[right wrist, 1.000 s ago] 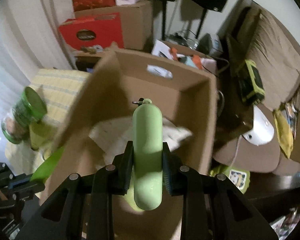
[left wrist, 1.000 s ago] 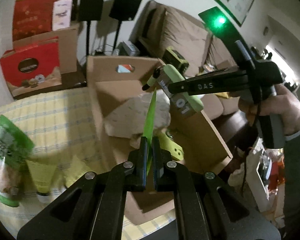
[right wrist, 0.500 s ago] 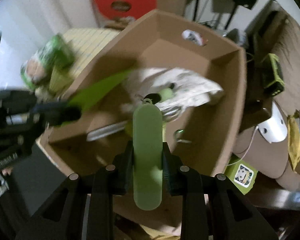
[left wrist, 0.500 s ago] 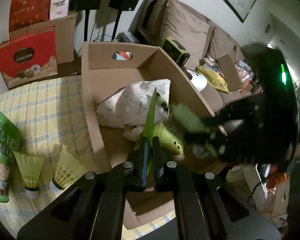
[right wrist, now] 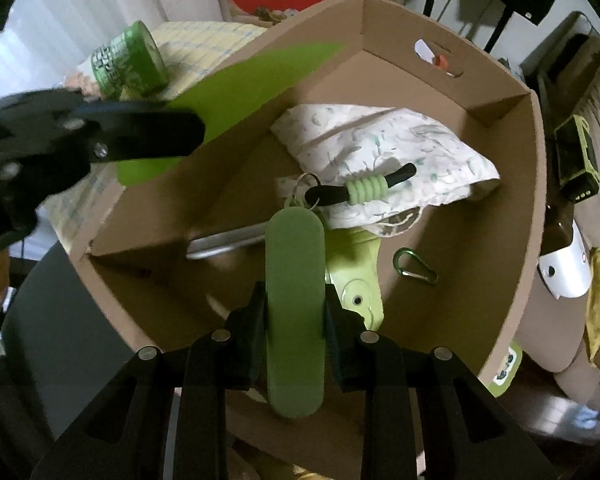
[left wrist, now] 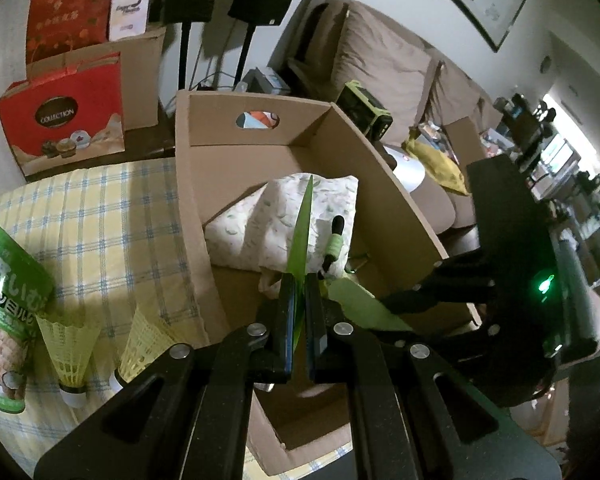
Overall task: Organize objects
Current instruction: 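Open both tools, releasing the pencil case and leaf item into the box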
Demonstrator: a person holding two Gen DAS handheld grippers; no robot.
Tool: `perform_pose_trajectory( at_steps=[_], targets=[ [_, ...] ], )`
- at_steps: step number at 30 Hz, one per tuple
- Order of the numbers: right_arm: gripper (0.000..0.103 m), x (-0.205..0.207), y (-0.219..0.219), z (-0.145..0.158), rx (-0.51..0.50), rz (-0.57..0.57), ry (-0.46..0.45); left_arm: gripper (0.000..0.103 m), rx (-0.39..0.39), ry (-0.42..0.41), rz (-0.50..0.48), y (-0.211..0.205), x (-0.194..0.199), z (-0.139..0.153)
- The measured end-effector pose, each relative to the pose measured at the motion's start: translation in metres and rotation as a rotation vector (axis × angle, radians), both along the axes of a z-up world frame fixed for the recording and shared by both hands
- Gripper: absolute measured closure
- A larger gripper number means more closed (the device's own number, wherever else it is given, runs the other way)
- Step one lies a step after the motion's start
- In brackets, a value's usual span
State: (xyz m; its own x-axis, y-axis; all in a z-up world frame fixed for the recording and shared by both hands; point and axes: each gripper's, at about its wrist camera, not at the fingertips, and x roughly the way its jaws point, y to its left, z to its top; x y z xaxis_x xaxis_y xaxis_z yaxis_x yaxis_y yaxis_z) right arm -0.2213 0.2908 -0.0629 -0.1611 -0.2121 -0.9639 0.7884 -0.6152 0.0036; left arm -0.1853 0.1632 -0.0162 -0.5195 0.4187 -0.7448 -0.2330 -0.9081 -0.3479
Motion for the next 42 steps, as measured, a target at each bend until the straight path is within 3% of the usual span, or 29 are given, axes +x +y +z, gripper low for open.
perform_pose_trajectory(
  at_steps=[14,18,28,36,42],
  targets=[
    [0.076,-0.001,-0.003,-0.009,0.0,0.009,-0.018,0.099,0.009,-0.015,0.007,-0.003,-0.007,-0.005],
    [0.074,-0.002,0.002,0.001,-0.06,-0.032,-0.025,0.099,-0.006,-0.017,0.003,-0.001,-0.009,-0.006],
    [0.068,0.008,0.024,0.029,-0.071,-0.091,0.062,0.099,-0.032,-0.028,-0.001,0.009,-0.027,-0.005],
    [0.067,0.007,0.03,0.028,-0.066,-0.122,0.085,0.099,-0.088,-0.051,-0.01,0.026,-0.049,-0.014],
    [0.067,0.005,0.039,0.031,-0.089,-0.159,0.082,0.098,-0.087,-0.076,0.016,0.027,-0.072,-0.023]
  ],
)
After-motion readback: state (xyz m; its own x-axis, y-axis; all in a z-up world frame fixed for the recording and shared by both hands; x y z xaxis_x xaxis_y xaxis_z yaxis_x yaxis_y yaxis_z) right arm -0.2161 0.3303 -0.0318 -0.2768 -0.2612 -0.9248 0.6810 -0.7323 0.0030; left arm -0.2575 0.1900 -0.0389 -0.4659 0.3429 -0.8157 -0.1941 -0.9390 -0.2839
